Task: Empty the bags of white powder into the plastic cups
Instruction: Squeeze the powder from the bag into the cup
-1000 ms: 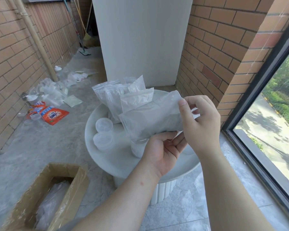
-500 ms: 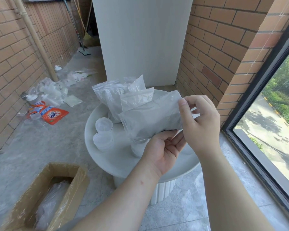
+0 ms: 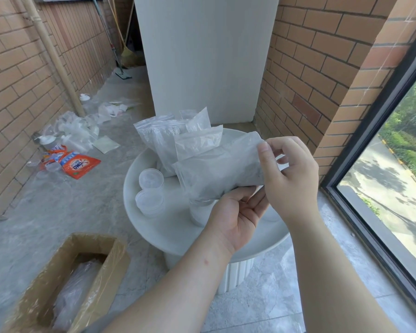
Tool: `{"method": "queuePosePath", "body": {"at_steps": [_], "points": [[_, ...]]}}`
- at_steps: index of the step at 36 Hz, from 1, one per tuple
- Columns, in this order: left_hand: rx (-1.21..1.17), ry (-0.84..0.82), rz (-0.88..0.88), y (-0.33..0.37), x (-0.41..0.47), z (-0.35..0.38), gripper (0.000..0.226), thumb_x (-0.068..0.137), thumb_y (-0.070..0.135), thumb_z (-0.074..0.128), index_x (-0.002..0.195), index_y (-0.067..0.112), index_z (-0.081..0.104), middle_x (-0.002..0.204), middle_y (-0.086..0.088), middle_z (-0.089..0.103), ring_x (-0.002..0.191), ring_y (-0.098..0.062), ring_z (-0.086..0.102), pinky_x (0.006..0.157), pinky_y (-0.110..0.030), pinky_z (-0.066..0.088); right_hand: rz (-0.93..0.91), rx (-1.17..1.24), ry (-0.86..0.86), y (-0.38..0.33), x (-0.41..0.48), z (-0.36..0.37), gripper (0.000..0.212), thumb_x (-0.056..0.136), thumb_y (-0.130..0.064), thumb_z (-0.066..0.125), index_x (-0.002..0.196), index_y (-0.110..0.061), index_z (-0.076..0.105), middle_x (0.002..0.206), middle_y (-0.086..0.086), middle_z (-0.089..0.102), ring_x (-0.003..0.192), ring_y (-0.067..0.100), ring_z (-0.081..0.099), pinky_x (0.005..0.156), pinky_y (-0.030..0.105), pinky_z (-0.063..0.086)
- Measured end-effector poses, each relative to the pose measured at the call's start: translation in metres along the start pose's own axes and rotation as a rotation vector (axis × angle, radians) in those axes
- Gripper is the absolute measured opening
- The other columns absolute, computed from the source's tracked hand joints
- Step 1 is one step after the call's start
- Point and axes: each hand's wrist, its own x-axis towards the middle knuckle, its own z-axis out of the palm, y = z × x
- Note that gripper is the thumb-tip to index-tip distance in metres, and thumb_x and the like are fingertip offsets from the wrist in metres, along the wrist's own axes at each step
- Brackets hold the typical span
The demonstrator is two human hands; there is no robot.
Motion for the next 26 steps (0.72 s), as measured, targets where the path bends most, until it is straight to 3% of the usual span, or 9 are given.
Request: {"method": "queuePosePath", "body": {"at_steps": [7, 18, 21, 26], "points": [[0.014, -0.004, -0.002, -0.0006, 0.0000, -0.0017, 0.028, 0.092, -0.013, 0.047, 0.096, 0.001, 0.071, 0.091, -0.011, 0.075, 0.082, -0.023, 0.076, 0.066, -0.031, 0.060, -0.002, 0.003, 0.001, 0.0003, -0.0002, 0.0004, 0.014, 0.098, -0.015, 0.063, 0.086, -0.016, 0.067, 0.085, -0.003, 0.062, 0.085, 0.007, 0.057, 0.077, 0.026, 0.046], [0.049, -0.073, -0.014, -0.0025, -0.0009, -0.0050, 0.031, 0.082, -0.013, 0.052, 0.097, 0.002, 0.074, 0.099, -0.012, 0.075, 0.089, -0.022, 0.074, 0.081, -0.033, 0.059, -0.009, -0.020, 0.009, 0.0009, 0.0000, 0.0010, 0.013, 0.099, -0.016, 0.062, 0.087, -0.015, 0.067, 0.086, -0.004, 0.061, 0.085, 0.001, 0.055, 0.076, 0.018, 0.042], [0.047, -0.077, -0.020, -0.0044, -0.0007, -0.0059, 0.032, 0.076, -0.011, 0.057, 0.101, 0.001, 0.072, 0.099, -0.013, 0.074, 0.091, -0.023, 0.073, 0.086, -0.034, 0.058, -0.011, -0.026, 0.011, 0.0011, 0.0002, 0.0010, 0.013, 0.099, -0.016, 0.062, 0.087, -0.015, 0.067, 0.086, -0.005, 0.061, 0.085, 0.001, 0.055, 0.076, 0.019, 0.043], [0.040, -0.070, -0.038, -0.0045, -0.0004, -0.0058, 0.039, 0.075, -0.011, 0.059, 0.112, 0.000, 0.066, 0.102, -0.014, 0.073, 0.091, -0.023, 0.073, 0.081, -0.034, 0.059, -0.014, -0.023, 0.016, 0.0011, 0.0004, 0.0008, 0.013, 0.099, -0.016, 0.062, 0.087, -0.016, 0.067, 0.086, -0.004, 0.062, 0.085, 0.003, 0.056, 0.076, 0.021, 0.044]]}}
